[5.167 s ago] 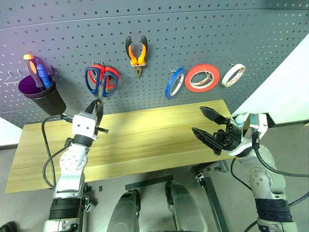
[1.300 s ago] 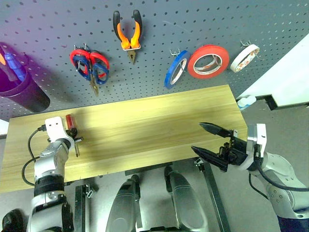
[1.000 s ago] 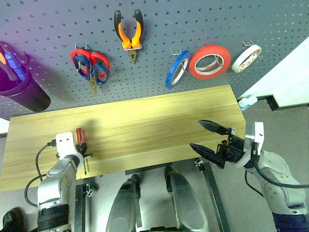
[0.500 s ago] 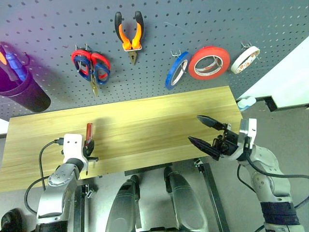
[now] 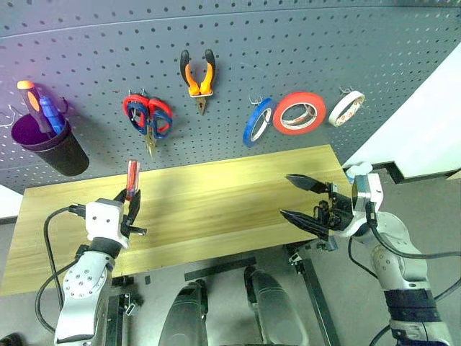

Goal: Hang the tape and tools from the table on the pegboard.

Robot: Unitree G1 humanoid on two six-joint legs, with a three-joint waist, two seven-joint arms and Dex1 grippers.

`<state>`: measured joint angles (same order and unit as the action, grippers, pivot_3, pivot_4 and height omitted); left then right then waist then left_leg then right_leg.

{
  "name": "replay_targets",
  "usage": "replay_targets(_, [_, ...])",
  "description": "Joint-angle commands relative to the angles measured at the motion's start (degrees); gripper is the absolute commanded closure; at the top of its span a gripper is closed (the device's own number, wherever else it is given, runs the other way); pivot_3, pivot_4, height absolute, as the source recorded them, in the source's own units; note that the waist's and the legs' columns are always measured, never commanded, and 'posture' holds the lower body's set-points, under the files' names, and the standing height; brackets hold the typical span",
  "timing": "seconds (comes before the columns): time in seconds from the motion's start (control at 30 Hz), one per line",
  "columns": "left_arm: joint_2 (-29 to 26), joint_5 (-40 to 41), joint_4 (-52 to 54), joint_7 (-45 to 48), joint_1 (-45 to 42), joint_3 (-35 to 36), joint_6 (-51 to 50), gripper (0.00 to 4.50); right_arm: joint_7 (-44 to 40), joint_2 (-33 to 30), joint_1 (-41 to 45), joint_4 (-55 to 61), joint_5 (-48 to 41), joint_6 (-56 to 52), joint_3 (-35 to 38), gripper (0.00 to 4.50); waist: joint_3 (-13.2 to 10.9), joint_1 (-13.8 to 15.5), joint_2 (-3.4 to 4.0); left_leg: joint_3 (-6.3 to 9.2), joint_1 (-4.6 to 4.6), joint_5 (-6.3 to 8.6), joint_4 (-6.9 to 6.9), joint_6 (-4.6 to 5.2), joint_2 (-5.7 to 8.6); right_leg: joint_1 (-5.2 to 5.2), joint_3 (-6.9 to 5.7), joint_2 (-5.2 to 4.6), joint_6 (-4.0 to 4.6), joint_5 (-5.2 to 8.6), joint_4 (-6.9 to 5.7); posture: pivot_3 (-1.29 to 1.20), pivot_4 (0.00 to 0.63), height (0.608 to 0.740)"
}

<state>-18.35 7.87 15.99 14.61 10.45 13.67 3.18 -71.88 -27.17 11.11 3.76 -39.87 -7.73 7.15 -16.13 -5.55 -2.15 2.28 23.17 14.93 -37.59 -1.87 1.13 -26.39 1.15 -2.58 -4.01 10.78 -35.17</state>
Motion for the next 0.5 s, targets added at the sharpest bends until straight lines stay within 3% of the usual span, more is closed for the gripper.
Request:
replay_targets(0.03, [-0.51, -1.13, 2.44, 0.13, 0.76, 1.09, 4.31, 3.69, 0.21, 0.51, 2.59, -0.34, -2.71, -0.99, 1.7, 0.0, 0.52, 0.08, 0.0, -0.01, -0.05, 0.0, -0.01, 0.0, 0.0, 0.06, 0.01, 0.01, 0.0, 0.0, -0.01, -0.12, 0.152, 0.74])
replay_targets(0.33, [-3.02, -3.66, 1.63, -3.7, -4.78, 6.45, 9.15, 3.69, 0.19, 1.53, 6.07, -2.67, -4.52, -1.75, 3.11, 0.0, 3.06, 1.53, 0.09, -0.04, -0.08, 0.04, -0.28, 0.07, -0.04, 0.18, 0.02, 0.05, -0.01, -0.1, -0.09, -0.1, 0.11, 0.74])
replay_targets(0.5, [-6.69, -3.0, 0.02, -3.86, -13.28, 8.06, 7.94, 3.69, 0.66, 3.24, 6.66, -2.73, -4.85, -1.67, 3.0, 0.0, 3.78, 1.92, 0.08, -0.01, -0.91, 0.08, -0.31, 0.13, -0.06, 1.15, -0.03, 0.1, 0.01, -0.07, 0.06, -0.1, 0.096, 0.74])
